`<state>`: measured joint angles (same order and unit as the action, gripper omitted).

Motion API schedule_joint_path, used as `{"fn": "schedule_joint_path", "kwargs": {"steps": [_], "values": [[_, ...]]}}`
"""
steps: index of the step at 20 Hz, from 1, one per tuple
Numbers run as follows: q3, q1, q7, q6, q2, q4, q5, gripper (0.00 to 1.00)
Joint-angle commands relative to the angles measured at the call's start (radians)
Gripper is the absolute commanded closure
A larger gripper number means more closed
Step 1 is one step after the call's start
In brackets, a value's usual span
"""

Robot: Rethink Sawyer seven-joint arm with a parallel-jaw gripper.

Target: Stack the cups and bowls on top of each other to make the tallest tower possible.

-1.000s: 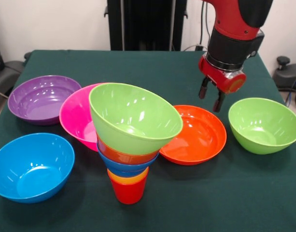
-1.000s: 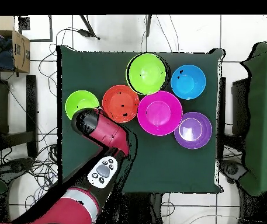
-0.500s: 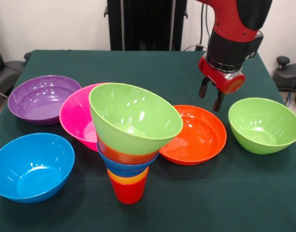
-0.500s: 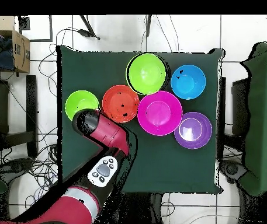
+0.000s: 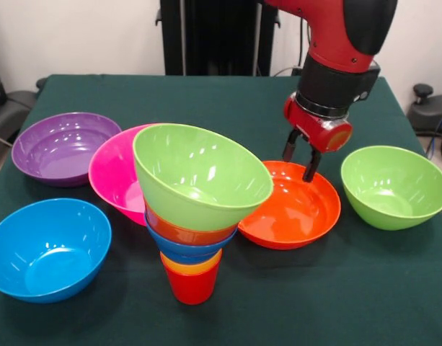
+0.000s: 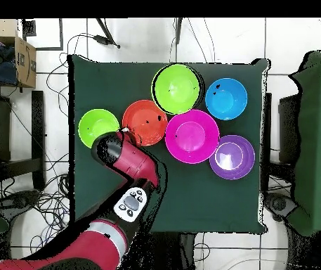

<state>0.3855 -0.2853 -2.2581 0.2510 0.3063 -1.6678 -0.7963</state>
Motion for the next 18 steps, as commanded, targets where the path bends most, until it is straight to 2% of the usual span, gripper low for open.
{"fn": "schedule_joint_path", "kwargs": {"steps": [1, 5, 9, 18], "values": [[-0.181, 0.045, -0.172, -0.093, -0.053, -0.061, 0.014, 0.00], [-0.185, 0.049, -0.174, -0.088, -0.059, -0.056, 0.012, 0.00], [-0.168, 0.036, -0.193, -0.031, -0.076, -0.042, -0.001, 0.00], [-0.188, 0.038, -0.212, -0.039, -0.074, -0.044, -0.018, 0.00]]}}
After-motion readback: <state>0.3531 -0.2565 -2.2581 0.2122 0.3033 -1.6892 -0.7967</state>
